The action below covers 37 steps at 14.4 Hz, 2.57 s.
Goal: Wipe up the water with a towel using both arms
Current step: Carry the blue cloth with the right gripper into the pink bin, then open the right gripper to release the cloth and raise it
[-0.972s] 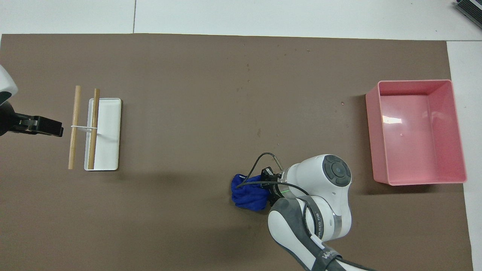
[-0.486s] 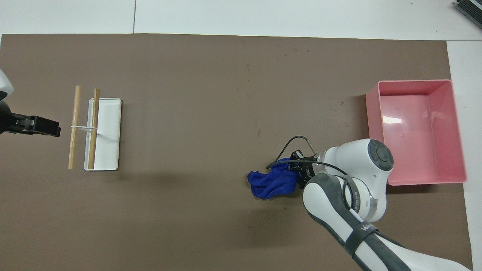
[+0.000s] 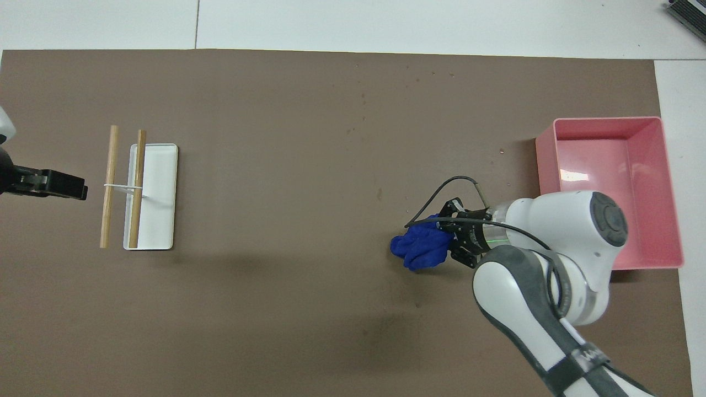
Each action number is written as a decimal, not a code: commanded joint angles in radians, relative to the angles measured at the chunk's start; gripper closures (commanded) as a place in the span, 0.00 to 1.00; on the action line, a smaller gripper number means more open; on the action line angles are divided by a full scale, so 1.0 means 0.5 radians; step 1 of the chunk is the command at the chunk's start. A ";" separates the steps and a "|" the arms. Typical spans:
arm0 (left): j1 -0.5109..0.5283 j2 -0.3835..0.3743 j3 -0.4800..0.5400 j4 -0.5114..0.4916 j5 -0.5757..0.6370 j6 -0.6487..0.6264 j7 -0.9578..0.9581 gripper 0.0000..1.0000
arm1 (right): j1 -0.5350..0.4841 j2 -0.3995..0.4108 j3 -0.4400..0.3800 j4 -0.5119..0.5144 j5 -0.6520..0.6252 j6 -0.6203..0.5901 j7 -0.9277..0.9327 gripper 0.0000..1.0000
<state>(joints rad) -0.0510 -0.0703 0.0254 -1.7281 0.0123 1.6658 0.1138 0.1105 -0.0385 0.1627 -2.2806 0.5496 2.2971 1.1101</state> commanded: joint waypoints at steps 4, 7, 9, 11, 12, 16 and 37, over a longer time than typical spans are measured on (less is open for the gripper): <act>0.016 -0.037 0.023 0.026 -0.111 -0.024 0.024 0.00 | -0.649 -0.132 0.012 0.593 -0.157 -0.823 -0.020 1.00; 0.019 -0.043 0.023 0.026 -0.156 -0.027 0.021 0.00 | -0.806 -0.092 0.012 0.671 -0.378 -0.815 -0.228 1.00; 0.016 -0.047 0.020 0.023 -0.157 -0.027 0.018 0.00 | -0.954 -0.064 0.012 0.656 -0.458 -0.805 -0.479 1.00; 0.016 -0.047 0.020 0.017 -0.157 -0.031 0.012 0.00 | -1.018 -0.022 0.012 0.646 -0.589 -0.766 -0.658 1.00; 0.016 -0.047 0.020 0.014 -0.157 -0.034 0.012 0.00 | -1.052 0.018 0.015 0.649 -0.684 -0.729 -0.771 1.00; 0.010 -0.047 0.017 0.014 -0.157 -0.031 0.006 0.00 | -1.187 0.236 0.012 0.646 -0.795 -0.520 -1.213 1.00; 0.004 -0.047 0.017 0.023 -0.154 -0.028 0.006 0.00 | -0.688 0.108 0.037 0.956 -1.188 -1.022 -1.708 0.00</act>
<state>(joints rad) -0.0460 -0.0823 0.0301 -1.7201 -0.0547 1.6650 0.1137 -0.2767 0.0150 0.1778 -1.8565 -0.0192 1.8585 0.2784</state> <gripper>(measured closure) 0.000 0.000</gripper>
